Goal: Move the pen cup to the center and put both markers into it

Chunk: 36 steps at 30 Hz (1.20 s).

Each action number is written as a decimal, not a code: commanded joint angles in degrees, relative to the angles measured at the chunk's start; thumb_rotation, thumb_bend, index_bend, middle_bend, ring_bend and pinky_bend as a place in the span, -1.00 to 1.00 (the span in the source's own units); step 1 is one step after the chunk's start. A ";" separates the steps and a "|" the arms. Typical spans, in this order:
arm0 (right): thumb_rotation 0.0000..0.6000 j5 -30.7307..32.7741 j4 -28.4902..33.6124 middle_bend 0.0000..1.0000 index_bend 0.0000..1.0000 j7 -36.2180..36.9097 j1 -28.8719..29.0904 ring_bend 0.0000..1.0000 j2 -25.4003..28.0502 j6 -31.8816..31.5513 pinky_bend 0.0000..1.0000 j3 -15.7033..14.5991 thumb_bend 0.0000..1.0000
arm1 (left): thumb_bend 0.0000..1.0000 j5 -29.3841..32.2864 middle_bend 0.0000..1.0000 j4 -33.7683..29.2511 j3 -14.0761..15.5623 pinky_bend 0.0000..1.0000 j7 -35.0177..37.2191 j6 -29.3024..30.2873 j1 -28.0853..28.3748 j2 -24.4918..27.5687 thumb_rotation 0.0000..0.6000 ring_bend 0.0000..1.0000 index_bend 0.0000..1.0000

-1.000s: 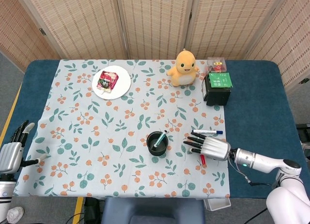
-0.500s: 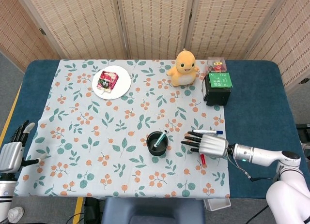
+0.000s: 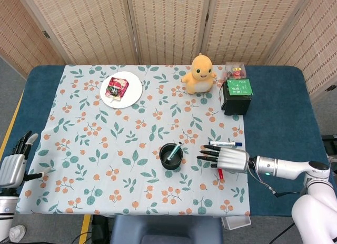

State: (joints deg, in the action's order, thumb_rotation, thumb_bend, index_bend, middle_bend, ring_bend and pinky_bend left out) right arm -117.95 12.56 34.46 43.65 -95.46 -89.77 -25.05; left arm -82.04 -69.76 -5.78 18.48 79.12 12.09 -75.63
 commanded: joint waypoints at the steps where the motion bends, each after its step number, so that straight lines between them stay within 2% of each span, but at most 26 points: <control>1: 1.00 -0.10 -0.09 -1.00 -0.09 0.30 -0.04 -1.00 -0.11 0.50 -1.00 -0.25 -0.42 | -0.90 0.10 -1.00 0.01 -0.07 -0.58 0.07 0.02 -0.04 -0.01 1.00 -1.00 -1.00; 23: 1.00 -0.48 -1.46 -1.00 -0.09 0.69 0.52 -1.00 -1.65 2.94 -1.00 -1.15 -0.40 | -0.90 0.34 -1.00 0.49 -0.19 -0.58 0.32 -0.81 0.22 -0.16 1.00 -1.00 -1.00; 36: 1.00 -0.30 -1.78 -1.00 -0.01 0.52 0.79 -1.00 -2.94 4.35 -1.00 -1.23 -0.39 | -0.90 0.20 -1.00 0.45 -0.12 -0.58 0.38 -0.76 0.17 -0.06 1.00 -1.00 -1.00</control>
State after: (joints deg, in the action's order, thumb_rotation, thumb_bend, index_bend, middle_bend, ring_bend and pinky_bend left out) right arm -118.26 10.80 34.98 44.44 -98.39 -85.43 -26.28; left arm -81.85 -69.30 -5.90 18.86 78.36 12.26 -75.69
